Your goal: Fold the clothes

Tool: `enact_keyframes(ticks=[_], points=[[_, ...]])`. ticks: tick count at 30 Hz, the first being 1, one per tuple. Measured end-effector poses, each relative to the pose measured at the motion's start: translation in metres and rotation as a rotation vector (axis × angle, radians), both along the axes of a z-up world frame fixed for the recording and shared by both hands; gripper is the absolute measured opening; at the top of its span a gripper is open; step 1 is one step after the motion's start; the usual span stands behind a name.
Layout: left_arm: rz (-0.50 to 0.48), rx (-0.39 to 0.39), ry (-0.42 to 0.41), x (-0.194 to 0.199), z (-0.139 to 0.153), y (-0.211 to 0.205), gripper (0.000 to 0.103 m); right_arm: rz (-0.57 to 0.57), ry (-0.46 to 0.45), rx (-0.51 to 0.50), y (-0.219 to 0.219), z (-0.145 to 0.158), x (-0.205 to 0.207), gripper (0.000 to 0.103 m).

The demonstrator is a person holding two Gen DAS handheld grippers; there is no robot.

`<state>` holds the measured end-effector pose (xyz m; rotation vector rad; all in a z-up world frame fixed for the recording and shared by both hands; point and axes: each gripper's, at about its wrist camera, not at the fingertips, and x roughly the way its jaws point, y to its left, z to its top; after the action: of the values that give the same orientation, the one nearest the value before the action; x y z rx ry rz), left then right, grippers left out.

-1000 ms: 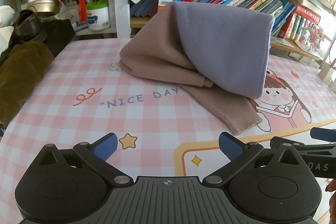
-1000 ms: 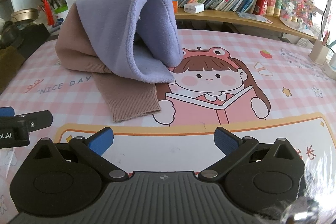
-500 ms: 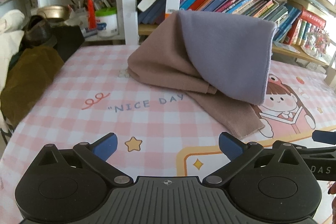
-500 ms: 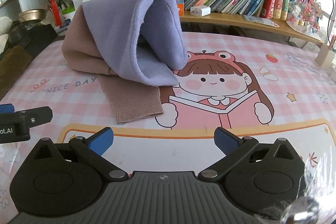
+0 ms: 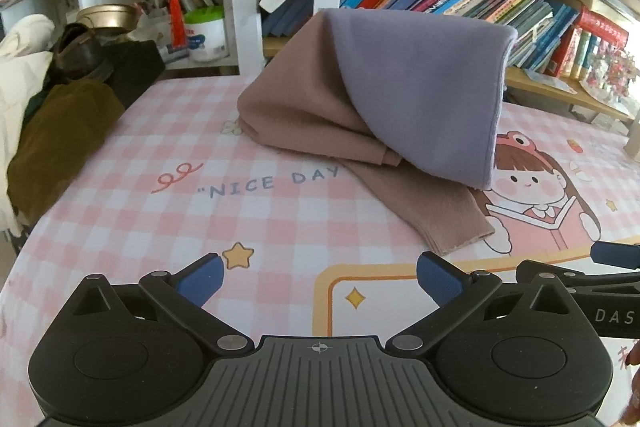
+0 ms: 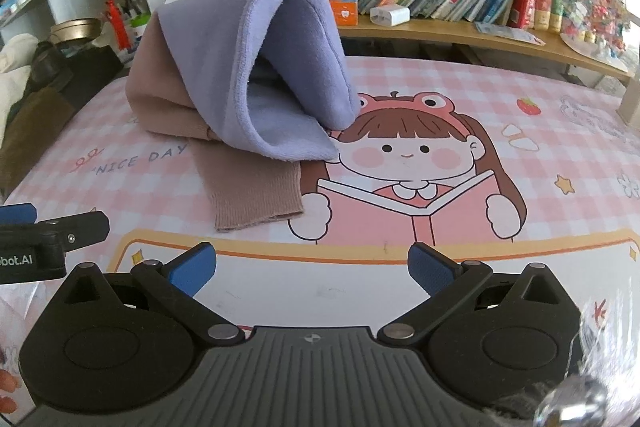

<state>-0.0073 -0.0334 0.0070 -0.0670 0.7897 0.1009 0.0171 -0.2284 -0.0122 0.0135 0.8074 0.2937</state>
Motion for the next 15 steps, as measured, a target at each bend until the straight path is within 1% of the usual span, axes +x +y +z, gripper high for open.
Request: enact_keyframes(ticks=[2, 3, 6, 8, 11, 15], points=[[0.019, -0.015, -0.009, -0.004, 0.001, -0.004, 0.103, 0.022, 0.006, 0.017, -0.004, -0.001, 0.0, 0.103], [0.031, -0.01, -0.013, -0.006, 0.003, -0.007, 0.103, 0.033, 0.01, 0.028, -0.007, -0.001, 0.0, 0.103], [0.067, 0.035, -0.029, -0.01, 0.007, -0.019, 0.103, 0.06, 0.032, 0.08, -0.017, -0.002, 0.001, 0.103], [0.074, 0.06, -0.037, -0.011, 0.011, -0.029, 0.103, 0.065, 0.045, 0.114, -0.026, -0.003, 0.003, 0.103], [0.062, 0.084, -0.037, -0.009, 0.014, -0.045, 0.103, 0.05, 0.065, 0.158, -0.044, -0.003, 0.007, 0.103], [0.036, 0.109, -0.047, 0.003, 0.017, -0.066, 0.103, 0.013, 0.123, 0.258, -0.074, -0.005, 0.014, 0.103]])
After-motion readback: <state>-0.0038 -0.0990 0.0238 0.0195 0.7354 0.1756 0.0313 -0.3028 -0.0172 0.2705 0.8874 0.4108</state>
